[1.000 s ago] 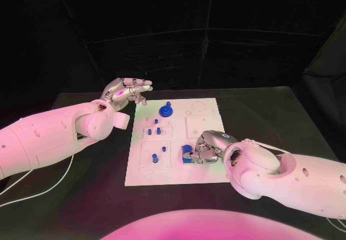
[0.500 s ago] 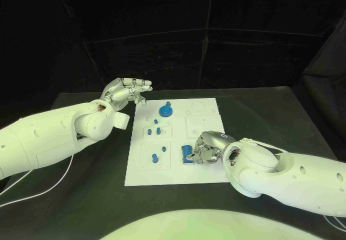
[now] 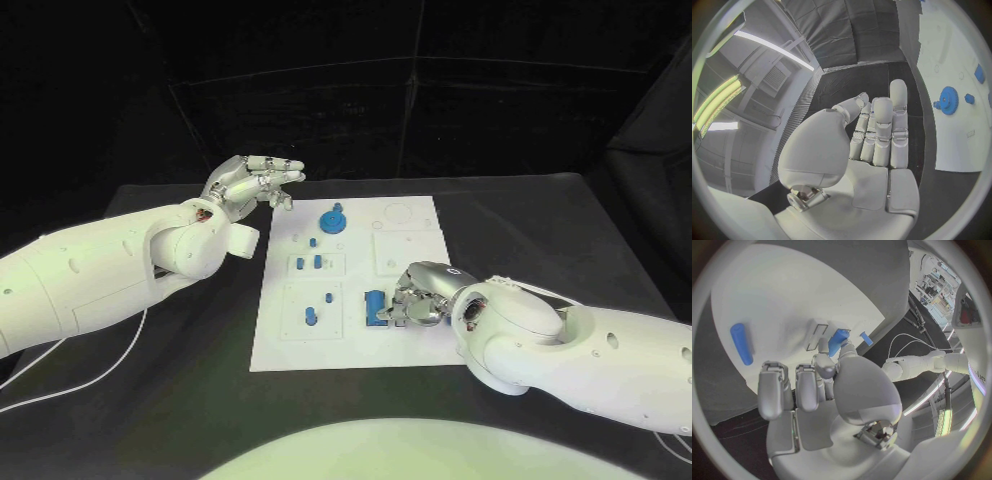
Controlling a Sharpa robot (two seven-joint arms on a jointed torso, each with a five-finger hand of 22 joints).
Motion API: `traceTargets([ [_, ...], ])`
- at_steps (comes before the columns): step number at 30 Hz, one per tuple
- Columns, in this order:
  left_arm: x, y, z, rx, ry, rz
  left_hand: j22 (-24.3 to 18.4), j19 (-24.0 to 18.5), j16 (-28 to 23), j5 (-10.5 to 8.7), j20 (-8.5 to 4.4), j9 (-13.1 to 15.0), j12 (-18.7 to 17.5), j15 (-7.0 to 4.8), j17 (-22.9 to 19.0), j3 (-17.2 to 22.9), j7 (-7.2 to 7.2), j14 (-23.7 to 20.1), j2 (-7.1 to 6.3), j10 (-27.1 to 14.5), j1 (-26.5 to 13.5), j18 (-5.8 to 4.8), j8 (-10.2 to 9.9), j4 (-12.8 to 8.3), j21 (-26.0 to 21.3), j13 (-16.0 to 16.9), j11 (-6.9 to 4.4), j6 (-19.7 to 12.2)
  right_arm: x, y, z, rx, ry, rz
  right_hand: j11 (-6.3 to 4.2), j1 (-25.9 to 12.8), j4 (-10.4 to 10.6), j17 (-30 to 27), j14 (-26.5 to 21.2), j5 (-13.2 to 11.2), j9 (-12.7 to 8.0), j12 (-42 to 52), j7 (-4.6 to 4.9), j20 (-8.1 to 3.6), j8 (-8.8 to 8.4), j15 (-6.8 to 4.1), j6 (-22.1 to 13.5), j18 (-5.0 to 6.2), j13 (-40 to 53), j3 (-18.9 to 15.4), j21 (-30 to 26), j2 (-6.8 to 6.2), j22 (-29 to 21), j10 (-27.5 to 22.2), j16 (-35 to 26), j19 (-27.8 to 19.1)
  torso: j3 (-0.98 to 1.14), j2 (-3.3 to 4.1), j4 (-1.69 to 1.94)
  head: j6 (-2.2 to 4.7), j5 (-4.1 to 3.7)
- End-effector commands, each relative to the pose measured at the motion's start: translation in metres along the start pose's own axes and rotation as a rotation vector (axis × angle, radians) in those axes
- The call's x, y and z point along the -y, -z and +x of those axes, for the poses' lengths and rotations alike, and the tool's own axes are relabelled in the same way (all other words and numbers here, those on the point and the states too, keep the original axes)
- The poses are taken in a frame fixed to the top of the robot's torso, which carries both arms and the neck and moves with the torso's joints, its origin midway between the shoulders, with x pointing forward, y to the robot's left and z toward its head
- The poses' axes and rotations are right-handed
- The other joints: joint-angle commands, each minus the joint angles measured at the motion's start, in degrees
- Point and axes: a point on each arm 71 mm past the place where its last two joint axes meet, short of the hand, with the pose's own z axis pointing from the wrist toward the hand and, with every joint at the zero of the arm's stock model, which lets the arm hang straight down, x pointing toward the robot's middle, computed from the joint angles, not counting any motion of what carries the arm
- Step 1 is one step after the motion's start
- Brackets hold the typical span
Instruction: Assemble the parts on the task board
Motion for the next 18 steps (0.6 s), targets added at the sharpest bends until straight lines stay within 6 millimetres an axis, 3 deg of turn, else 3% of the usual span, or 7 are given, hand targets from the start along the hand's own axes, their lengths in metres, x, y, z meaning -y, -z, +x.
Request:
traceTargets([
  [1, 0.001, 0.000, 0.000, -0.008, 0.007, 0.005, -0.14, -0.38, -0.14, 0.25, 0.07, -0.09, 0.41, 0.01, -0.22, -0.57, 0.22, -0.51, 0.15, -0.64, 0.19, 0.76, 0.26, 0.01, -0.32, -0.09, 0.11, -0.54, 0.002, 0.006, -0.007, 0.068, -0.066, -0.031, 0.94, -1.13, 0.68, -0.38, 3.00, -0.39, -0.54, -0.54, 0.66, 0.20, -1.38, 0.15, -1.89, -0.54, -0.25, -1.10, -0.36, -0.10, 8.01, -0.26, -0.21, 0.36, 0.05, -0.02, -0.10, 0.07, -0.03],
  [8, 0.001, 0.000, -0.001, -0.005, 0.006, 0.006, -0.14, -0.38, -0.14, 0.25, 0.07, -0.09, 0.41, 0.01, -0.22, -0.57, 0.22, -0.51, 0.15, -0.64, 0.19, 0.76, 0.26, 0.01, -0.32, -0.09, 0.11, -0.54, 0.026, 0.020, -0.031, 0.133, -0.115, -0.014, 2.08, 0.77, 0.80, -0.40, 3.00, 1.22, -1.58, -0.80, 2.01, 1.12, -4.38, 1.13, -4.80, -0.52, -0.16, -1.65, -0.44, 0.25, 7.96, -0.62, -0.30, 0.29, 0.01, -0.07, -0.16, 0.40, -0.52],
  [14, 0.001, 0.000, -0.001, -0.005, 0.006, 0.006, -0.14, -0.38, -0.14, 0.25, 0.07, -0.09, 0.41, 0.01, -0.22, -0.57, 0.22, -0.51, 0.15, -0.64, 0.19, 0.76, 0.26, 0.01, -0.32, -0.09, 0.11, -0.54, 0.055, 0.028, -0.052, 0.163, -0.035, 0.024, 2.29, 3.32, -0.25, -0.36, 2.99, 1.86, -1.82, -1.28, 2.22, 1.47, -5.40, 1.37, -4.46, -0.50, -0.39, -1.68, -0.46, 0.50, 7.97, -0.97, -0.32, 0.26, -0.04, 0.00, -0.24, 0.84, -1.48],
  [18, 0.001, 0.000, -0.001, -0.006, 0.006, 0.006, -0.14, -0.38, -0.14, 0.25, 0.07, -0.09, 0.41, 0.01, -0.22, -0.57, 0.22, -0.51, 0.15, -0.64, 0.19, 0.76, 0.26, 0.01, -0.32, -0.09, 0.11, -0.54, 0.064, 0.029, -0.056, 0.175, 0.008, 0.041, 2.27, 3.91, -0.46, -0.42, 2.97, 1.99, -1.82, -1.49, 2.20, 1.50, -5.50, 1.38, -4.16, -0.50, -0.53, -1.71, -0.48, 0.53, 7.97, -1.09, -0.37, 0.24, 0.07, 0.08, -0.40, 0.84, -1.83],
])
